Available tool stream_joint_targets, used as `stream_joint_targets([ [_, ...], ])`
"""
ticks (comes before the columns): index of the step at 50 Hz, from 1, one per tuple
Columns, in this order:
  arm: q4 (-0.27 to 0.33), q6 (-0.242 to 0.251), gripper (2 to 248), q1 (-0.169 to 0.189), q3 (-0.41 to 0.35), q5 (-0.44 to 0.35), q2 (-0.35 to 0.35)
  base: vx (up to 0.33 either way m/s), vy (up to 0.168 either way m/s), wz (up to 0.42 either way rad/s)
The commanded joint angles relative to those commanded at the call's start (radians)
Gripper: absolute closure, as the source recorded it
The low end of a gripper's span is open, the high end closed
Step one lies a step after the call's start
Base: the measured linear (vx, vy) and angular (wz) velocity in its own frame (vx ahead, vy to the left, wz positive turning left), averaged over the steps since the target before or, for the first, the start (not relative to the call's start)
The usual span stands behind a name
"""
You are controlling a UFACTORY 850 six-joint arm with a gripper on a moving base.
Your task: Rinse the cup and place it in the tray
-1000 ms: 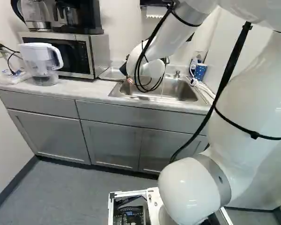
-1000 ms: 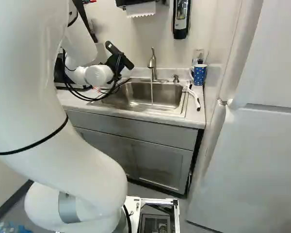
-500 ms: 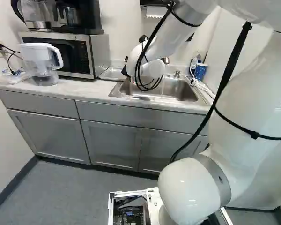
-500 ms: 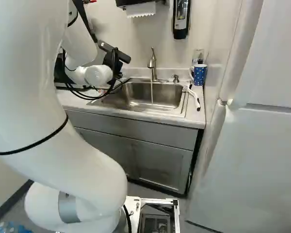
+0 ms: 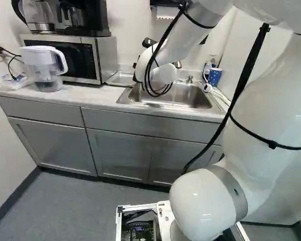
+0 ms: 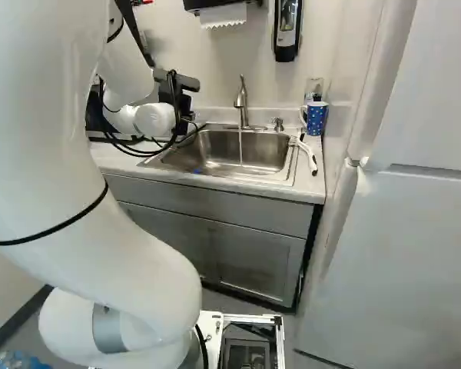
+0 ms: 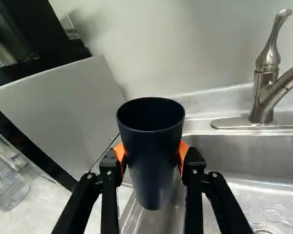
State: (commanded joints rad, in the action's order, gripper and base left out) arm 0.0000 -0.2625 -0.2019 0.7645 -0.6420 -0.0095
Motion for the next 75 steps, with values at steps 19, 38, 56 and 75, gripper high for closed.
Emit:
stream_joint_targets([
  [19, 0.000, 0.200, 127, 0.000, 0.000, 0.000, 0.000, 0.000, 0.000, 0.000],
  [38, 0.000, 0.305, 127, 0.000, 0.000, 0.000, 0.000, 0.000, 0.000, 0.000],
  [56, 0.000, 0.305, 127, 0.000, 0.041, 0.000, -0.040, 0.000, 0.000, 0.000],
  [75, -0.003, 0.305, 127, -0.022, 0.141, 0.000, -0.135, 0.000, 0.000, 0.000],
])
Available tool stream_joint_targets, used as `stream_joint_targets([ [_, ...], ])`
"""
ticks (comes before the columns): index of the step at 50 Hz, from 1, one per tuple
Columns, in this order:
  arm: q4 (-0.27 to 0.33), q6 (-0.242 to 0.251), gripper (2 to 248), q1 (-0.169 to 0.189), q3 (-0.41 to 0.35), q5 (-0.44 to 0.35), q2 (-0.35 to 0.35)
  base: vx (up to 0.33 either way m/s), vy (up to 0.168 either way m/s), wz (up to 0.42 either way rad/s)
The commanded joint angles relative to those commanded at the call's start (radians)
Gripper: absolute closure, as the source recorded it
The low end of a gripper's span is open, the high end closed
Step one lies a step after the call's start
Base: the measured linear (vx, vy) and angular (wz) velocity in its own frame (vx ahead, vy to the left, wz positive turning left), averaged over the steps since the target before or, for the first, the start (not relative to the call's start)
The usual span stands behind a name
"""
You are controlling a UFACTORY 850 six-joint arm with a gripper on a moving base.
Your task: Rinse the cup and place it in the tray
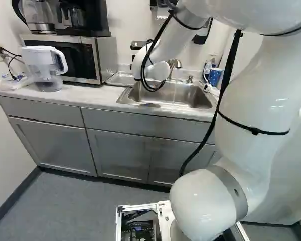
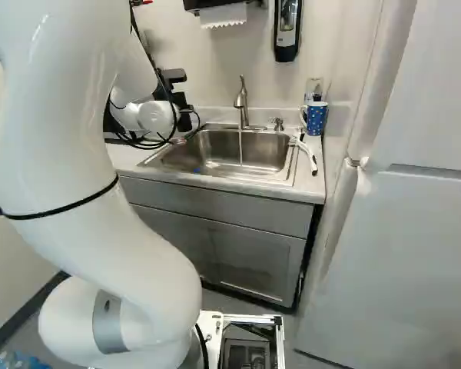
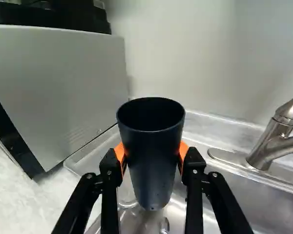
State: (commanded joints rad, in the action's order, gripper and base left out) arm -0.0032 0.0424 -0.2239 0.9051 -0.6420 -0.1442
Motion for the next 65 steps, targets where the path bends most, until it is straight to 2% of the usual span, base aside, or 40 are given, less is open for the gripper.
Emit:
stream_joint_targets([
  [39, -0.087, 0.000, 127, -0.070, 0.182, 0.000, -0.168, 0.000, 0.000, 0.000],
  [54, -0.089, 0.000, 127, -0.082, 0.248, 0.000, -0.250, 0.000, 0.000, 0.000],
  [65, -0.089, 0.000, 127, -0.091, 0.266, 0.000, -0.284, 0.000, 0.000, 0.000],
])
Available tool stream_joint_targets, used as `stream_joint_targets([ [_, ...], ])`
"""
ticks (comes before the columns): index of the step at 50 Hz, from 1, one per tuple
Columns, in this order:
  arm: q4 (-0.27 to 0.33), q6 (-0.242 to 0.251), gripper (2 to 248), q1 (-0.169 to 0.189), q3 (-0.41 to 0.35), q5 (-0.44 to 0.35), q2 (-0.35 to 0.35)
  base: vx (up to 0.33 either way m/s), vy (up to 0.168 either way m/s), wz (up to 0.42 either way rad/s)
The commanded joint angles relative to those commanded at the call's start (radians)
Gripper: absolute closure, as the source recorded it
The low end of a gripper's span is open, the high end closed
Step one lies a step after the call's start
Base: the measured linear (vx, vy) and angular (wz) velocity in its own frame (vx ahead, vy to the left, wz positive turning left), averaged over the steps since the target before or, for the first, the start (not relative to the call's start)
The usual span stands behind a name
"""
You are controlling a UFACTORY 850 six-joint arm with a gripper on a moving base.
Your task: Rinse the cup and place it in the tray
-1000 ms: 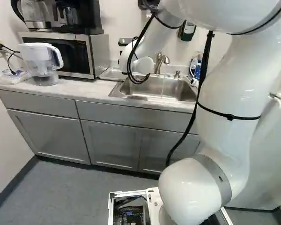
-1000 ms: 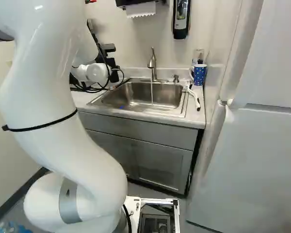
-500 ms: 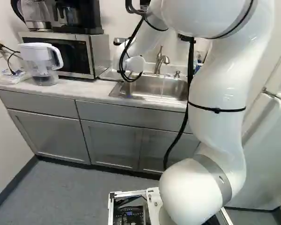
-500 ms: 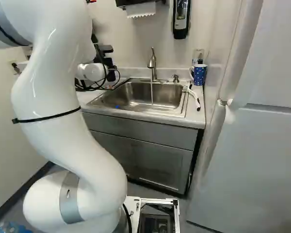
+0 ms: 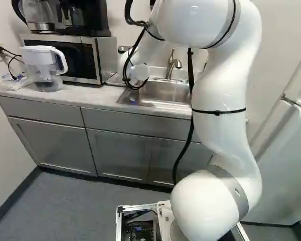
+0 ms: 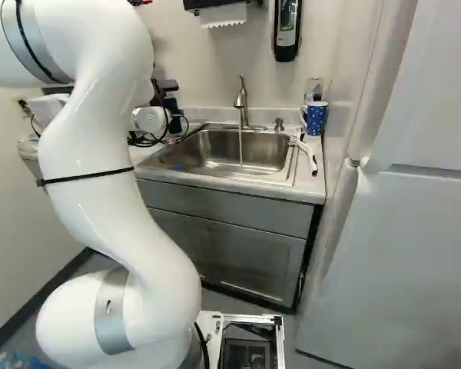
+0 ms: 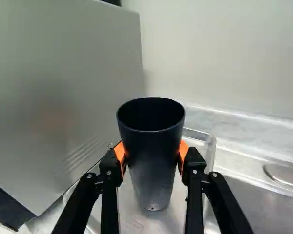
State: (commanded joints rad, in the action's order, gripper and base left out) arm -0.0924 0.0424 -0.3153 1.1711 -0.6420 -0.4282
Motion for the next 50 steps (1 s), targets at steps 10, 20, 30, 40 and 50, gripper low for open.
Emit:
stream_joint_targets([
  [10, 0.000, 0.000, 127, 0.000, -0.003, 0.000, -0.009, 0.000, 0.000, 0.000],
  [20, 0.000, 0.000, 127, 0.000, -0.003, 0.000, -0.009, 0.000, 0.000, 0.000],
  [30, 0.000, 0.000, 127, 0.000, -0.003, 0.000, -0.009, 0.000, 0.000, 0.000],
  [40, 0.000, 0.000, 126, 0.000, -0.003, 0.000, -0.009, 0.000, 0.000, 0.000],
  [50, 0.000, 0.000, 67, 0.000, -0.003, 0.000, -0.009, 0.000, 0.000, 0.000],
])
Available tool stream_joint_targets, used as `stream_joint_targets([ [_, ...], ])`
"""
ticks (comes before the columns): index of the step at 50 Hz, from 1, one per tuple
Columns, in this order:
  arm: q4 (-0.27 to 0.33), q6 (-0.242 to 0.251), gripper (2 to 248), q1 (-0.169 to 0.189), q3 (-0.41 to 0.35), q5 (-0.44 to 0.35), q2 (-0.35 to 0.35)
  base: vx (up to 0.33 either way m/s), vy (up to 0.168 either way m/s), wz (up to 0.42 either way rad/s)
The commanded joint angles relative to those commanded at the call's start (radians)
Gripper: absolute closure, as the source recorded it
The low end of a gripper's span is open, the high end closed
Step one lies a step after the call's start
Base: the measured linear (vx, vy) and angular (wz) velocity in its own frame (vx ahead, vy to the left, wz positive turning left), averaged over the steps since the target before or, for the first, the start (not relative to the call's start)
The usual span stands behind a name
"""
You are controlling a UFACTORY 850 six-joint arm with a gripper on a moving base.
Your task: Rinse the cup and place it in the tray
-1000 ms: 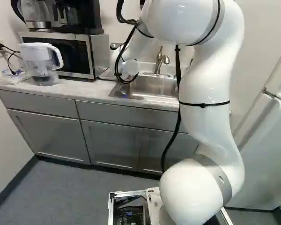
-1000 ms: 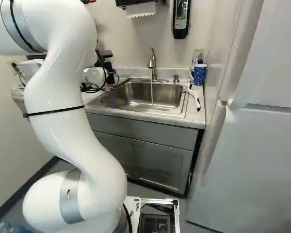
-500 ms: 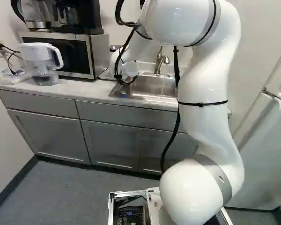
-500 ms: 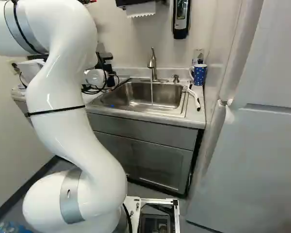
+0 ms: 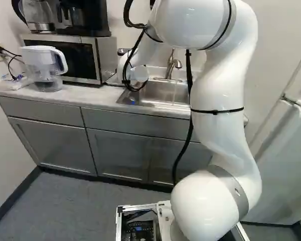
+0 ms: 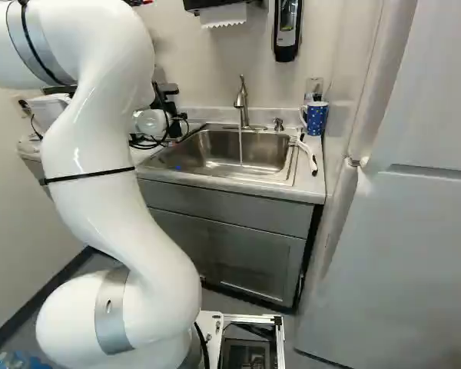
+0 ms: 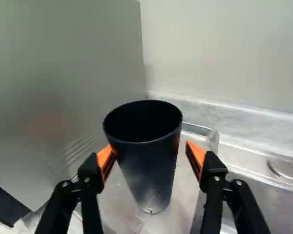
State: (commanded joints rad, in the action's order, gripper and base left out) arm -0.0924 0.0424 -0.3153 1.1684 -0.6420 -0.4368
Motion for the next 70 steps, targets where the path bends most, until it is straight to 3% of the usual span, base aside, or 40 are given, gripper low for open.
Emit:
stream_joint_targets([
  [1, 0.000, 0.000, 67, 0.000, 0.000, 0.000, 0.000, 0.000, 0.000, 0.000],
  [2, 0.000, 0.000, 31, 0.000, 0.000, 0.000, 0.000, 0.000, 0.000, 0.000],
  [7, 0.000, 0.000, 31, 0.000, 0.000, 0.000, 0.002, 0.000, 0.000, 0.000],
  [8, 0.000, 0.000, 3, 0.000, 0.001, 0.000, 0.002, 0.000, 0.000, 0.000],
  [41, 0.000, 0.000, 3, 0.000, 0.014, 0.006, 0.048, 0.000, 0.000, 0.000],
  [70, 0.016, 0.000, 3, 0.018, -0.040, 0.043, 0.147, 0.000, 0.000, 0.000],
])
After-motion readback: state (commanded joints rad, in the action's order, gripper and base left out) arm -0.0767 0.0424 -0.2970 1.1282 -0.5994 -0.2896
